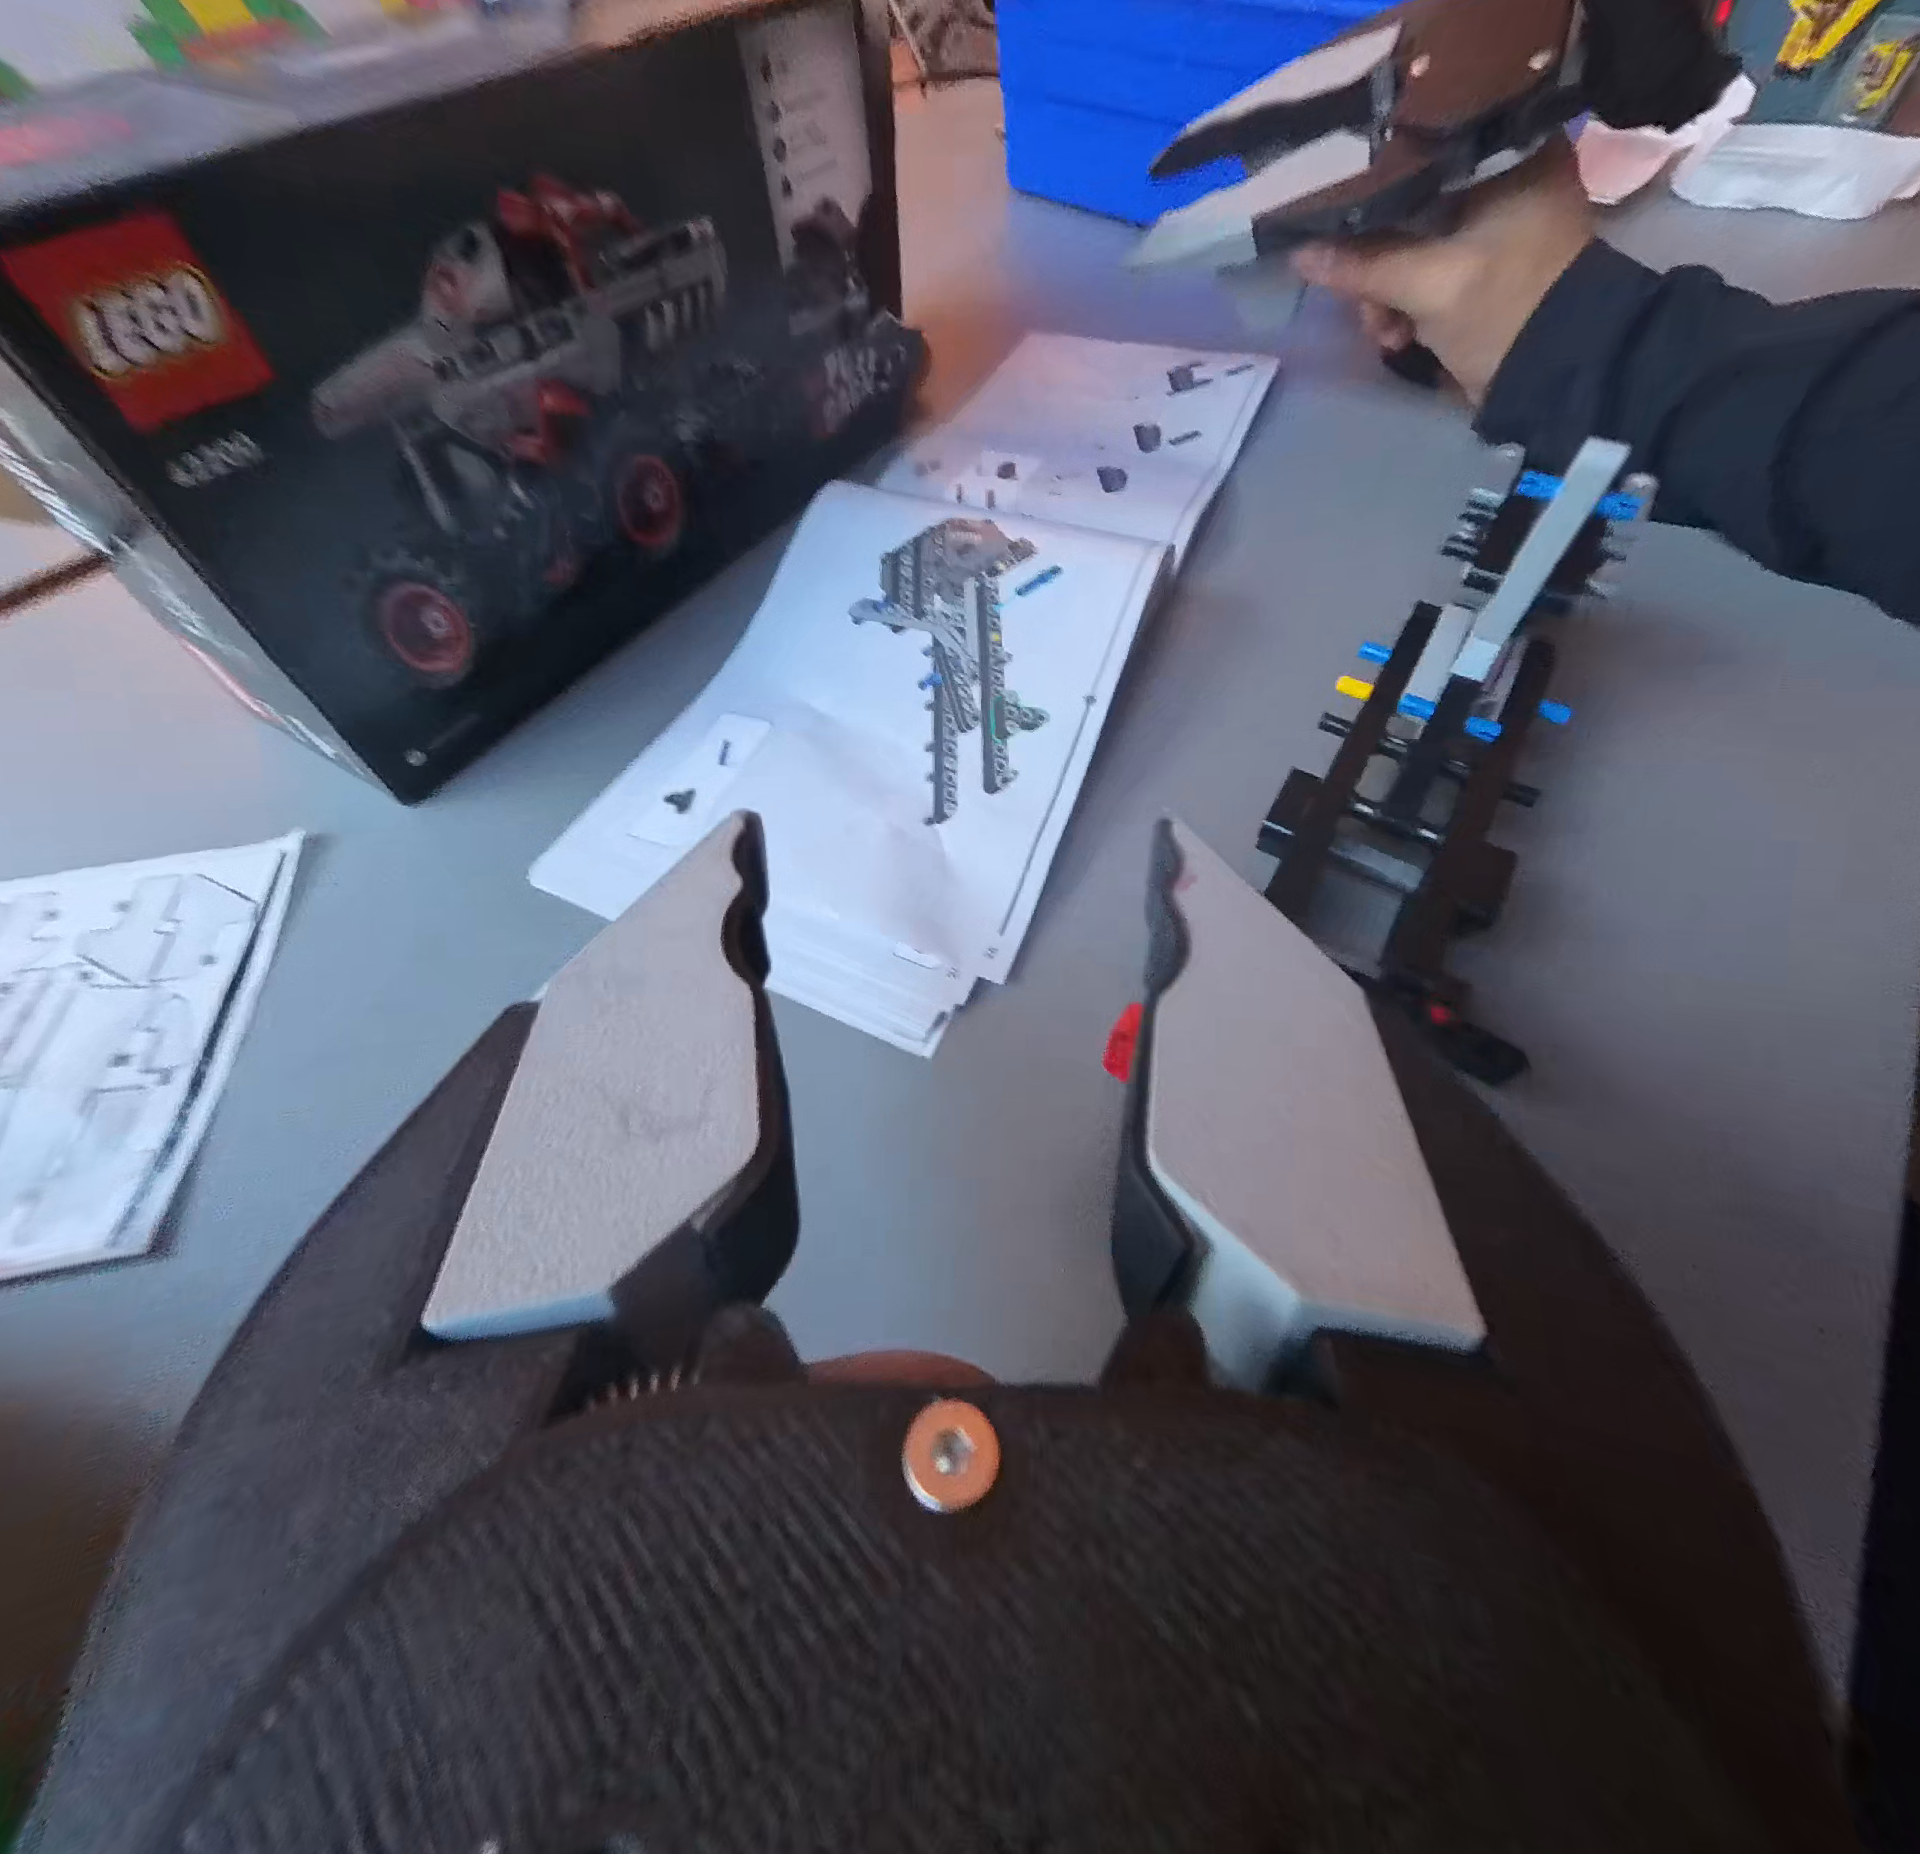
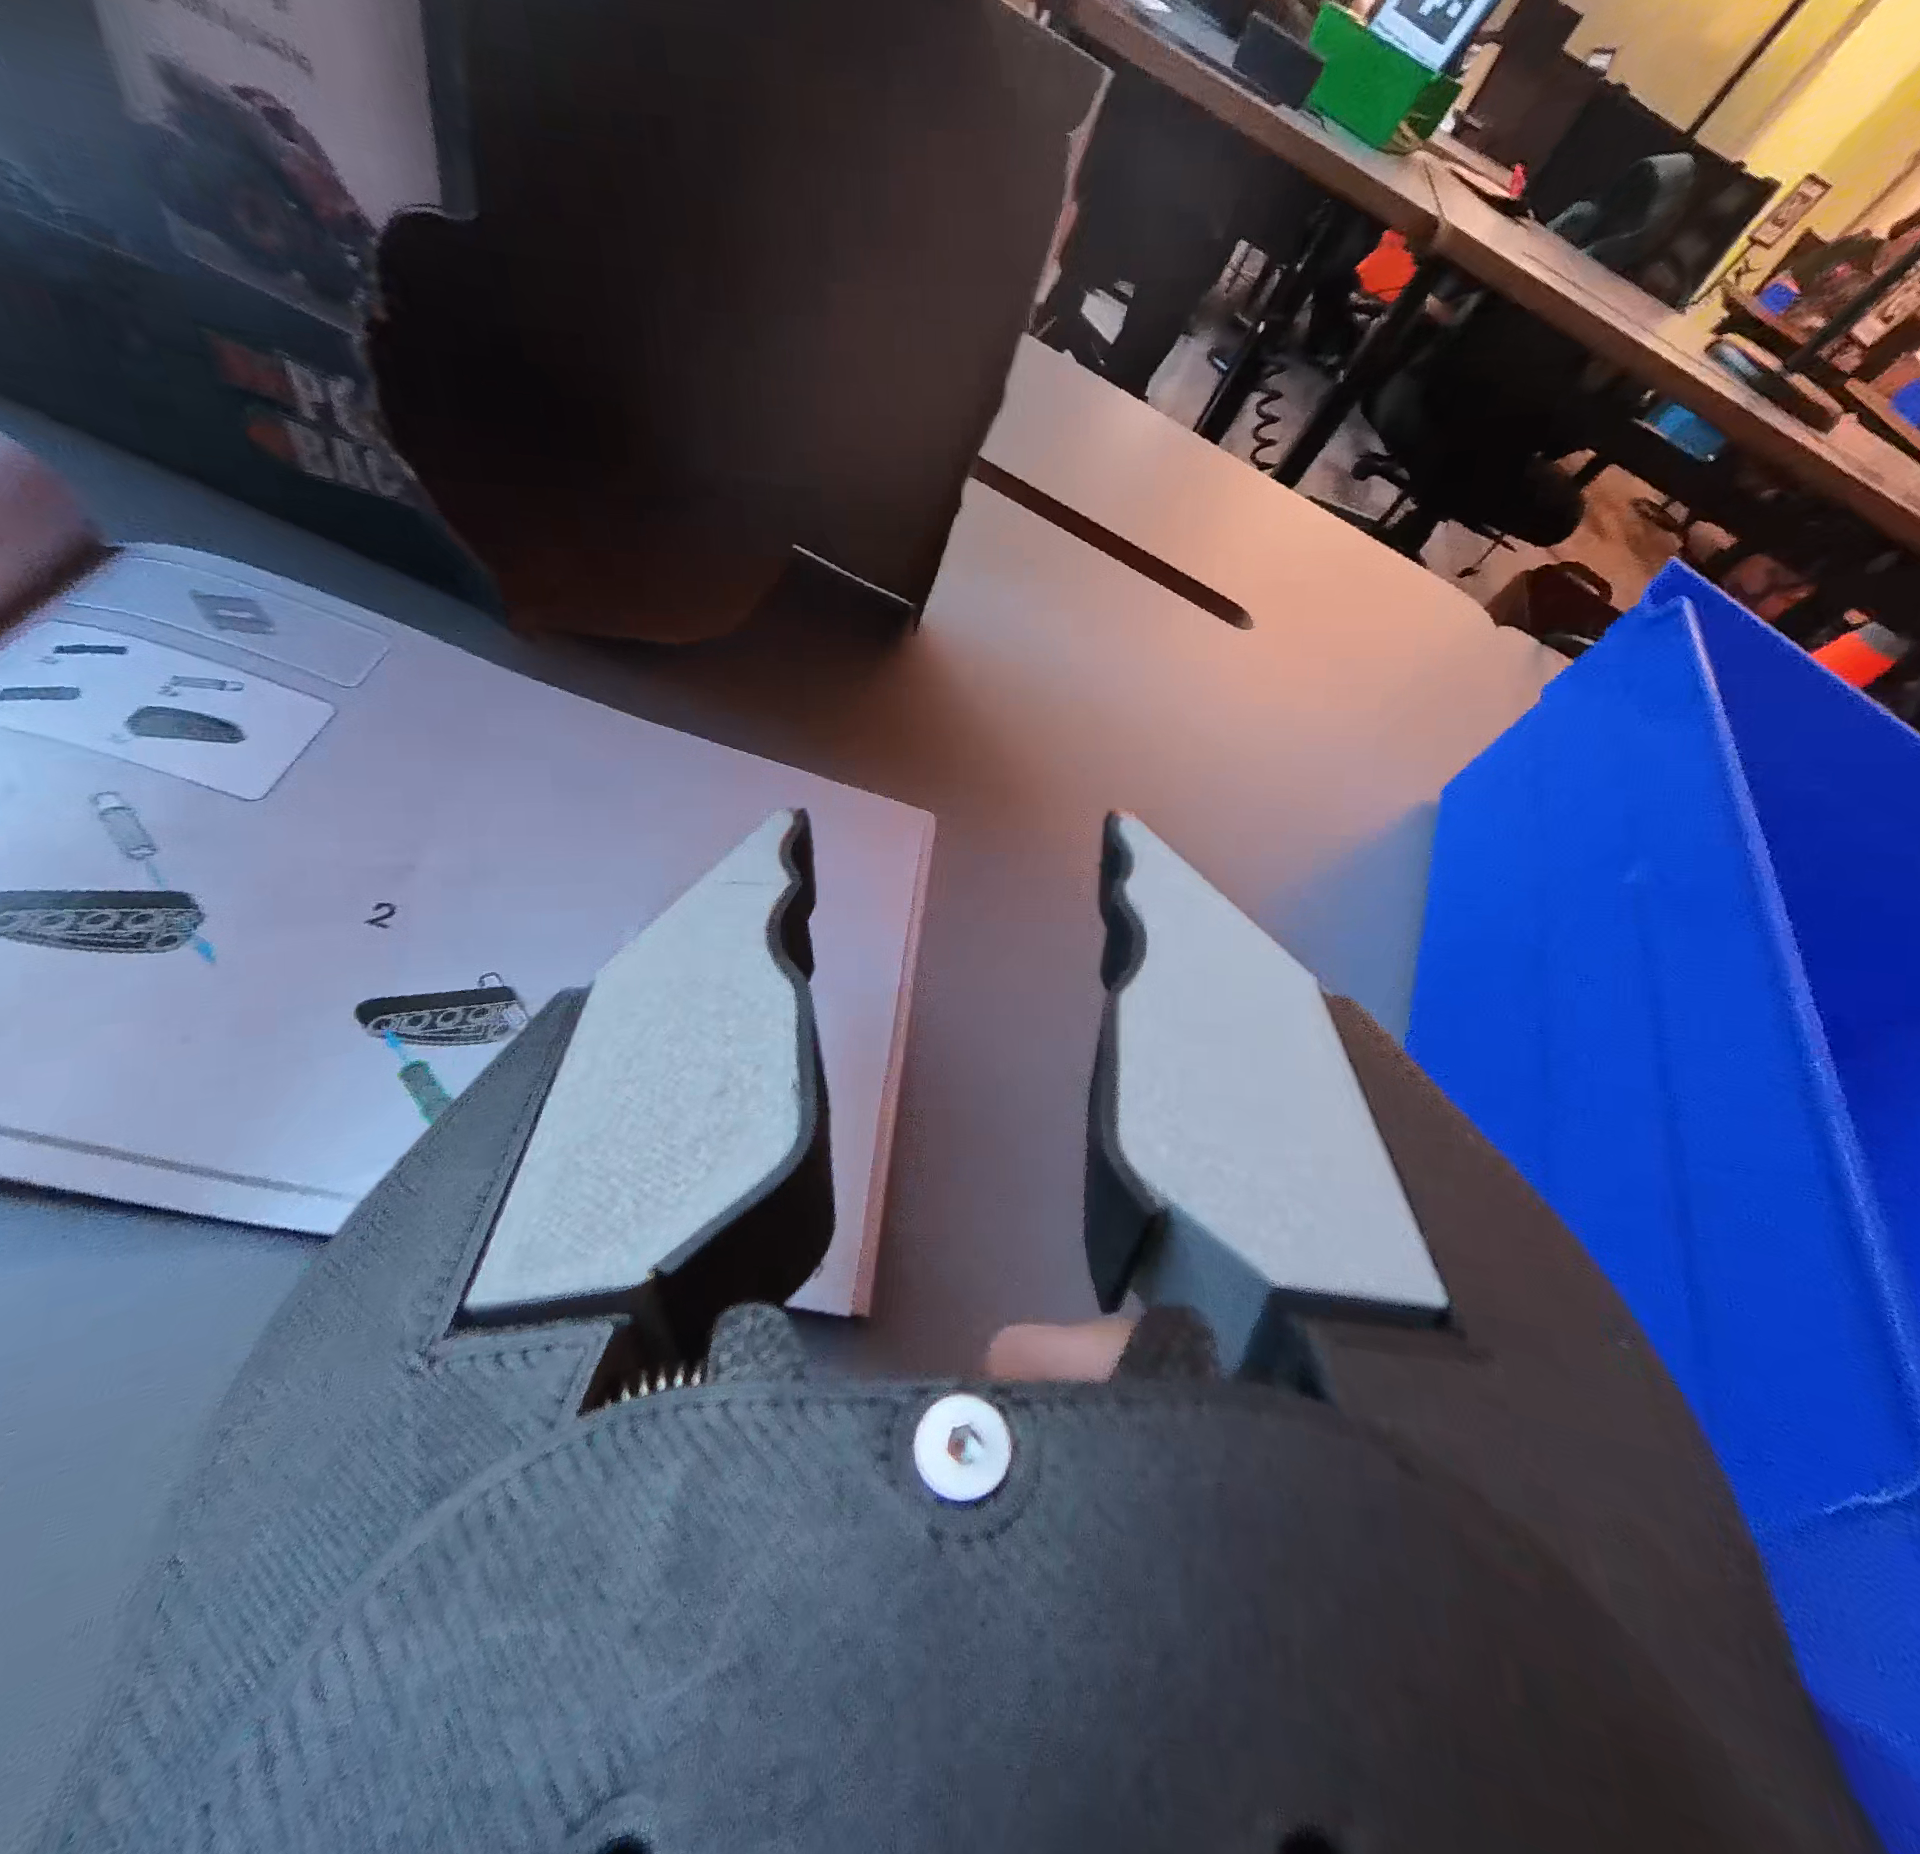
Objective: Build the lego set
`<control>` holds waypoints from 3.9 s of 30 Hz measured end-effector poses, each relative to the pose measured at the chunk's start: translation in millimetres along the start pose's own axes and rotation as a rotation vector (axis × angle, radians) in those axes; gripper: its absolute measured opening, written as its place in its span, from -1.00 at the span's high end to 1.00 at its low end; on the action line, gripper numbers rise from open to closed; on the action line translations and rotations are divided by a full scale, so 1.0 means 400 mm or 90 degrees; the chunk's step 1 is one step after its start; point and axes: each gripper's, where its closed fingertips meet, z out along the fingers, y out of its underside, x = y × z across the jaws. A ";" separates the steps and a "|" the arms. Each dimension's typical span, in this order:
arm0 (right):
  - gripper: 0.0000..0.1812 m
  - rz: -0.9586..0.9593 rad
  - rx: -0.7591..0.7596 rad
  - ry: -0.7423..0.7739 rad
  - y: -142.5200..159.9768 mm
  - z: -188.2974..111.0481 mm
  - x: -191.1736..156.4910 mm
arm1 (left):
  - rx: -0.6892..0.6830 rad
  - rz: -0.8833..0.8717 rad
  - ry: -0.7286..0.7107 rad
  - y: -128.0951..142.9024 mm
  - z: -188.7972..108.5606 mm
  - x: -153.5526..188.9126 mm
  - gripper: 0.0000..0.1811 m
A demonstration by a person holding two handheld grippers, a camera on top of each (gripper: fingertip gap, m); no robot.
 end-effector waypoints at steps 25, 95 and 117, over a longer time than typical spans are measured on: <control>0.44 0.049 0.056 -0.022 -0.022 -0.008 0.033 | -0.062 -0.085 0.083 0.042 0.032 0.027 0.25; 0.36 0.018 0.011 -0.075 -0.009 0.027 -0.011 | -0.081 -0.064 0.106 0.051 0.040 0.062 0.25; 0.34 0.036 -0.009 -0.129 -0.005 0.037 -0.041 | -0.067 -0.039 0.087 0.041 0.030 0.052 0.24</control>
